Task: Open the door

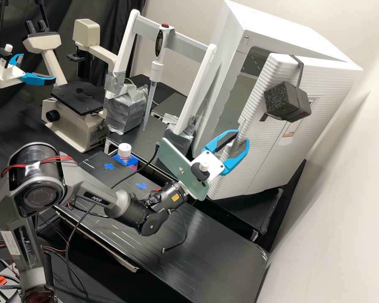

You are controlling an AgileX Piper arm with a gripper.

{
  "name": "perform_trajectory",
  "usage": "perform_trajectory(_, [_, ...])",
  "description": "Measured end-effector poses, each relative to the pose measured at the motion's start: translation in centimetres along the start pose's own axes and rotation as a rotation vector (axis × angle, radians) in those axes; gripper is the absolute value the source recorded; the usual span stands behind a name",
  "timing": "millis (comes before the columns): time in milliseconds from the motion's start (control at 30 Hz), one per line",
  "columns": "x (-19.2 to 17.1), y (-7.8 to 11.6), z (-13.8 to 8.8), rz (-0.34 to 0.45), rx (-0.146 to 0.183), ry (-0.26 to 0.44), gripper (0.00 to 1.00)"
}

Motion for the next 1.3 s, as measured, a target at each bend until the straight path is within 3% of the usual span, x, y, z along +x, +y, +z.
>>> perform_trajectory(133, [-0.5,0.3,-0.1,0.019,0.000,-0.009,0.00])
perform_trajectory(167, [-0.6,0.4,-0.1,0.020,-0.001,-0.012,1.00])
perform_trajectory(367, [-2.1,0.3,-0.8,0.014,-0.003,-0.038,1.00])
perform_trajectory(600, [-5.5,1.8,-1.5,0.071,-0.040,-0.069,1.00])
perform_trajectory(767, [-8.7,2.6,-3.6,0.109,-0.028,-0.001,1.00])
perform_trajectory(867, [-10.1,2.3,-5.3,0.105,-0.065,0.060,1.00])
perform_trajectory(1033, [-11.4,0.5,-8.0,0.020,-0.069,0.202,1.00])
perform_trajectory(1100, [-11.6,-0.4,-8.8,-0.028,-0.039,0.257,1.00])
perform_trajectory(1167, [-11.6,-1.7,-9.7,-0.104,0.021,0.303,1.00])
perform_trajectory(1233, [-11.6,-3.1,-10.3,-0.182,0.060,0.321,1.00])
perform_trajectory(1300, [-11.6,-4.4,-10.8,-0.226,0.059,0.322,1.00])
